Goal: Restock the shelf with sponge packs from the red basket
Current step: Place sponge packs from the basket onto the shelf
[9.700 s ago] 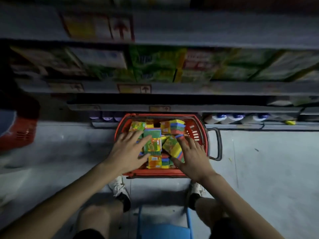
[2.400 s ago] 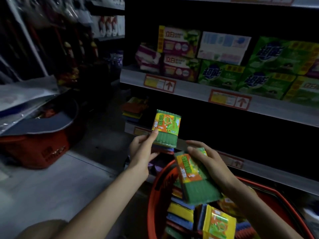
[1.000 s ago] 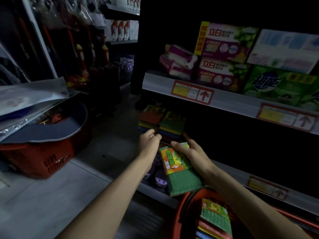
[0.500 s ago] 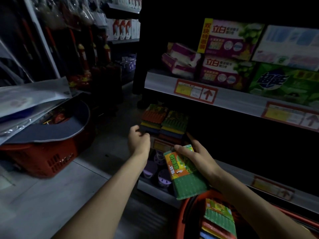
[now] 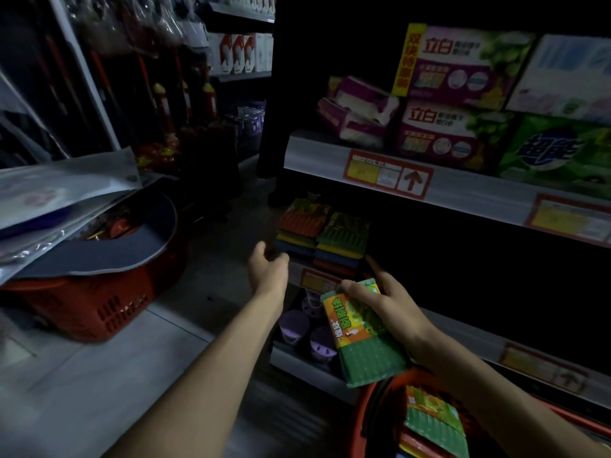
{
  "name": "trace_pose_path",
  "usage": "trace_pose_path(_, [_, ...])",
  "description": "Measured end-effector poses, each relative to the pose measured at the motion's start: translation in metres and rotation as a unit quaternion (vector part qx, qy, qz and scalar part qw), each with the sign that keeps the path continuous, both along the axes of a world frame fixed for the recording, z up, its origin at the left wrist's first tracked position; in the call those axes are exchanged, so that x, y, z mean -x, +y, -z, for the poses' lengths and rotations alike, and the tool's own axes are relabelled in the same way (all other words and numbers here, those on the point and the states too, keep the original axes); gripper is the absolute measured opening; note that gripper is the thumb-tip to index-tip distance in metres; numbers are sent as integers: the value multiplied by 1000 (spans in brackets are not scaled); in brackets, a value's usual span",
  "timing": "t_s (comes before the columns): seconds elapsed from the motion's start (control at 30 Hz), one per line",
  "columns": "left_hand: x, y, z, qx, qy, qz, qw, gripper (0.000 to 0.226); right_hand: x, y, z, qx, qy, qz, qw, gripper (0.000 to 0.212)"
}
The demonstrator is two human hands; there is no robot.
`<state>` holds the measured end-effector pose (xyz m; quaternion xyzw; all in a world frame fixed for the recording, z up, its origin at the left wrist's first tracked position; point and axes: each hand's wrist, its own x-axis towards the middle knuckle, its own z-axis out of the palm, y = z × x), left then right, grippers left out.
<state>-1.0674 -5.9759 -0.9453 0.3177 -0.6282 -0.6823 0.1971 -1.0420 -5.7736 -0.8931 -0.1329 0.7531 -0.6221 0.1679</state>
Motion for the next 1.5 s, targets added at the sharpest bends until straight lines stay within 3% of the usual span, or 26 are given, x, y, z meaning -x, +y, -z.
trace_pose_path(0.07, [1, -1, 2, -3, -7, 9, 1000, 54, -1, -1, 1, 9, 1, 5, 1000, 25])
trace_pose_path(0.23, [3, 2, 2, -15, 2, 15, 1000, 63, -2, -3, 8, 7, 19, 18, 1000, 44])
trace_pose_path(0.6, [-1, -3, 11, -6, 6, -21, 1000, 69, 6, -7, 15, -44, 25, 39, 998, 35])
trace_pose_path(0.67, [-2, -2, 9, -3, 8, -46, 999, 64, 6, -4, 18, -49, 24, 59, 997, 45])
trace_pose_path(0.77, [-3, 2, 8, -36, 1, -92, 995, 42, 1, 0, 23, -91, 74, 83, 990, 78])
trace_pose_path(0.87, [-5, 5, 11, -57, 0, -112, 992, 17, -6, 2, 25, -124, 120, 85, 981, 63])
trace_pose_path(1.07, [-3, 2, 6, -94, -8, -118, 988, 26, -12, 3, 29, -180, 153, 109, 966, 51])
trace_pose_path(1.13, [-1, 1, 4, -133, -15, -122, 984, 23, -13, 4, 32, -180, 145, 115, 966, 51])
trace_pose_path(1.2, [2, 2, 2, -172, -19, -124, 977, 4, -13, 5, 34, -166, 128, 122, 970, 51])
trace_pose_path(1.43, [9, 2, -3, -211, -26, -131, 968, 20, -10, 7, 33, -111, 72, 133, 982, 49])
trace_pose_path(1.5, [12, 0, -2, -210, -32, -127, 969, 11, -9, 7, 32, -106, 67, 132, 983, 54])
